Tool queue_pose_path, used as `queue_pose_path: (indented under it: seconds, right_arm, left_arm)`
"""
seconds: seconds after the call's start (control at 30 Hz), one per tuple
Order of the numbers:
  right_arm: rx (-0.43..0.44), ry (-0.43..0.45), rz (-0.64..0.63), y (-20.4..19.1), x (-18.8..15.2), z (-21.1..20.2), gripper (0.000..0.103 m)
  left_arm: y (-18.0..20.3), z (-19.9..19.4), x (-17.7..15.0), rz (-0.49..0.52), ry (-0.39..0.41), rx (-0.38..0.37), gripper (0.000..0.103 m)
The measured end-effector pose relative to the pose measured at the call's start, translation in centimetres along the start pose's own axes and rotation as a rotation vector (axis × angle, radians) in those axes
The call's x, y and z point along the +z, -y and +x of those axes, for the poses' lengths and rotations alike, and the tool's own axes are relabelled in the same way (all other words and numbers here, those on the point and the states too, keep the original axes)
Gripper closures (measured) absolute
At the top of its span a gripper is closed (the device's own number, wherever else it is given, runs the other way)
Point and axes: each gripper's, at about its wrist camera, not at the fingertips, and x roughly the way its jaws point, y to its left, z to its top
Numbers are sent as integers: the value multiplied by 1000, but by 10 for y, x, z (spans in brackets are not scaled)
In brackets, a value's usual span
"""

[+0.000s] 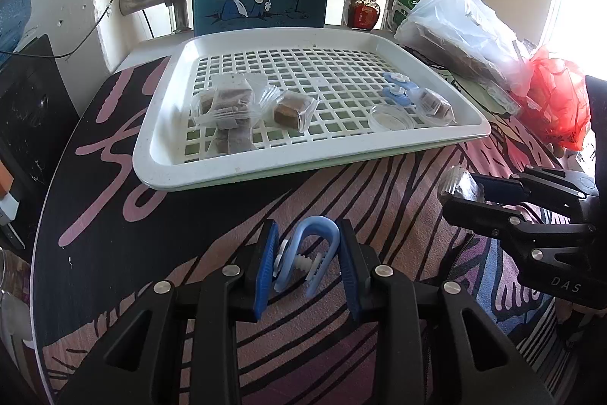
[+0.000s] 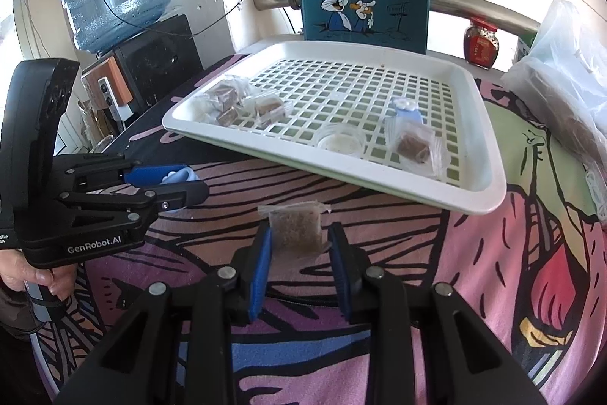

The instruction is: Organize objects

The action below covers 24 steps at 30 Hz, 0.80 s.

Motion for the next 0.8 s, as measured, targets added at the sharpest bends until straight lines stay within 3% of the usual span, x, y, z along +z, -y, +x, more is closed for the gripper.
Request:
queue_pose_path:
  seconds: [0.8]
  right_arm:
    - [3, -4, 3, 3, 0, 1, 74]
  left_arm:
    - [0, 0, 0, 2, 0, -2, 73]
